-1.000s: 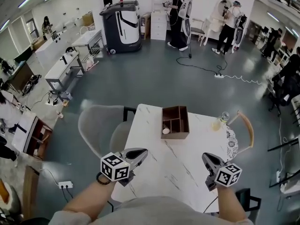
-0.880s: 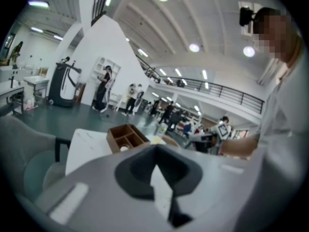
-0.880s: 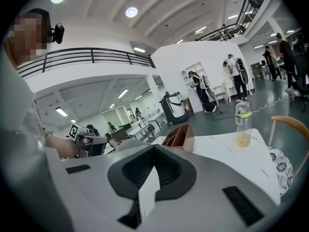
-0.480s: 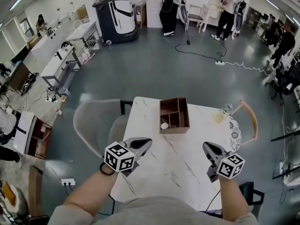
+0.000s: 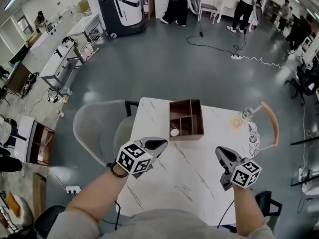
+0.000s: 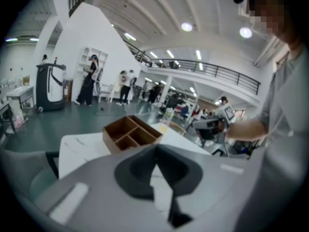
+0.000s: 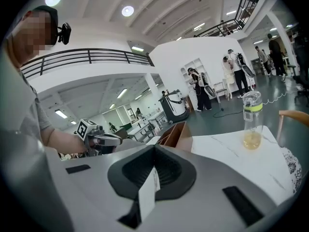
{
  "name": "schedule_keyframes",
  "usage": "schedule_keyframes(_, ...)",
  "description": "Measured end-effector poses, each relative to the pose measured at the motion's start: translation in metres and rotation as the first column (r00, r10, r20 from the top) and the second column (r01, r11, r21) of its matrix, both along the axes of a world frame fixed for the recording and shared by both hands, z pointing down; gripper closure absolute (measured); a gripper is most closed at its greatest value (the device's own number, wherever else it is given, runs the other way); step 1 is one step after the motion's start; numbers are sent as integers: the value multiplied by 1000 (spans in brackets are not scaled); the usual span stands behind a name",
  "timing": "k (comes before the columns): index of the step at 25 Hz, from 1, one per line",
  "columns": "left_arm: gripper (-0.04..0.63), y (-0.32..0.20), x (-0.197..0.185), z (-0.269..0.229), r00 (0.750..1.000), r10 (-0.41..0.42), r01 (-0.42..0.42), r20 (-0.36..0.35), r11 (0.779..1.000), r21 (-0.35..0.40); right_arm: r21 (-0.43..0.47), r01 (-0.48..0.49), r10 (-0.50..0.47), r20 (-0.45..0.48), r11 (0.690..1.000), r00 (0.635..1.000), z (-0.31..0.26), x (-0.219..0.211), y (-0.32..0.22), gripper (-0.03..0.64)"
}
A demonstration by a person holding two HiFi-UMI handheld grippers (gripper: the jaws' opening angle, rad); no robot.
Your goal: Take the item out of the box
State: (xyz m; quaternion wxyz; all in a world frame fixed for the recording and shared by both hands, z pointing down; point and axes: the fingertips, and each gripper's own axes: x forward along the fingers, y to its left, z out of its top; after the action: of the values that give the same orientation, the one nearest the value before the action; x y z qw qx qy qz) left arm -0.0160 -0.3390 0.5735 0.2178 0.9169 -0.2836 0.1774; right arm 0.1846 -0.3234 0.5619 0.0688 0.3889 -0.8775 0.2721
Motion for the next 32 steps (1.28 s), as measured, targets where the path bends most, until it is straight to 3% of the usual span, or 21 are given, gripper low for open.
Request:
schedule_keyframes(7,495,-37,21,28,977,147,-146,154,989,-18,-46,5,-5,-4,999,1000,27,-2,-9,611)
schedule_keyframes(12,421,-57,34,57,908,276,-271,315,961,-59,-84,7,-6,8,996,1000,48,-4,-11,611)
schedule_keyframes(15,408,-65,37,70,866,331,-320,374,943,-92,-97,9,-8,14,995,1000,58,-3,-13,611)
schedule_keyframes(28,383,-75,51,100,729,493,-447,475,868,-215,-140,6,-3,19,990,1000,81,2,-17,611)
schedule_keyframes(32,380,-80,57,104,712,511,-463,481,857,-227,-145,3,1,28,989,1000,84,3,-18,611)
